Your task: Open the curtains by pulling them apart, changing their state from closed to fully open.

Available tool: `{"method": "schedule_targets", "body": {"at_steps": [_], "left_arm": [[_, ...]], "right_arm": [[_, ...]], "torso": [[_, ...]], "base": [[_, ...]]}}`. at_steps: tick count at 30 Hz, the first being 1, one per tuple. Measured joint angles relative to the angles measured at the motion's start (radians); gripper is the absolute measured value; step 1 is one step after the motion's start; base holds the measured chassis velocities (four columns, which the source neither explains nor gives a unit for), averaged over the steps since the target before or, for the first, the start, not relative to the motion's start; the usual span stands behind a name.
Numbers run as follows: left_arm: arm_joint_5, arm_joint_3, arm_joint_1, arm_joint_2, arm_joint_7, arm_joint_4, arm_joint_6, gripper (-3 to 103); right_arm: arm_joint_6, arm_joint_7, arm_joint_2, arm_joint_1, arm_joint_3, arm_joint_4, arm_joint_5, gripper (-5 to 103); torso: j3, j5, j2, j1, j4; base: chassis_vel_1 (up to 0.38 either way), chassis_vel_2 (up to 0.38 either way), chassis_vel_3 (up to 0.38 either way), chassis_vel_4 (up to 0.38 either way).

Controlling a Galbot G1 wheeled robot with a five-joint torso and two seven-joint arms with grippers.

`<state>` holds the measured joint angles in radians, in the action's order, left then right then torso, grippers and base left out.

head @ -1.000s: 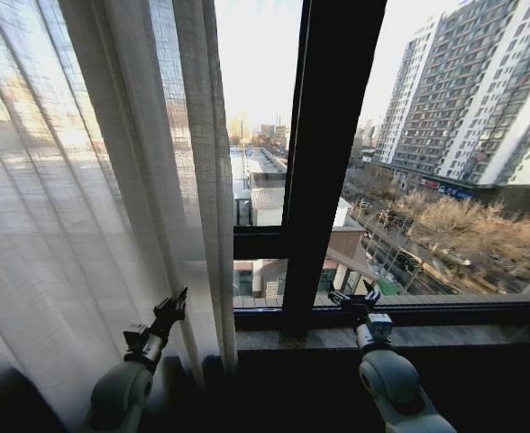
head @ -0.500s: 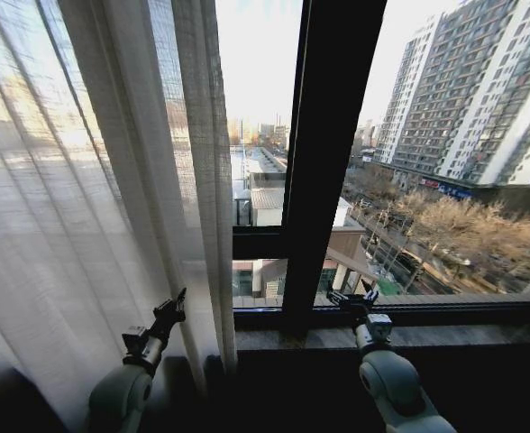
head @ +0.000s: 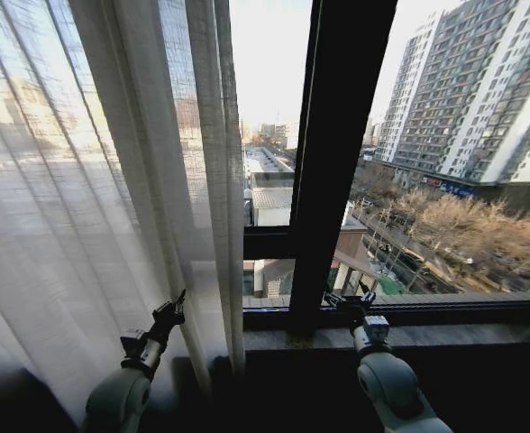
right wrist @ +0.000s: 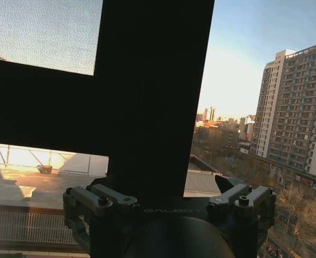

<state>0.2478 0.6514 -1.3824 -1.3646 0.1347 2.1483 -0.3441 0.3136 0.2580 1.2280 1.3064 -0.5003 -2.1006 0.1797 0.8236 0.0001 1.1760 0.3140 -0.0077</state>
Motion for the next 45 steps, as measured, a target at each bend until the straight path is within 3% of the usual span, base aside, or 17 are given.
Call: {"method": "schedule_targets", "body": {"at_steps": [45], "left_arm": [[-0.002,0.059,-0.083,-0.034,0.012,0.101,0.009,0]], "right_arm": [[-0.006,-0.001,-0.003,0.021,0.001,-0.038,-0.001,100]], "torso": [[0.000,0.0005,0.000,0.000,0.0000]], "base": [[0.261,0.258,-0.256,-0.258]]}}
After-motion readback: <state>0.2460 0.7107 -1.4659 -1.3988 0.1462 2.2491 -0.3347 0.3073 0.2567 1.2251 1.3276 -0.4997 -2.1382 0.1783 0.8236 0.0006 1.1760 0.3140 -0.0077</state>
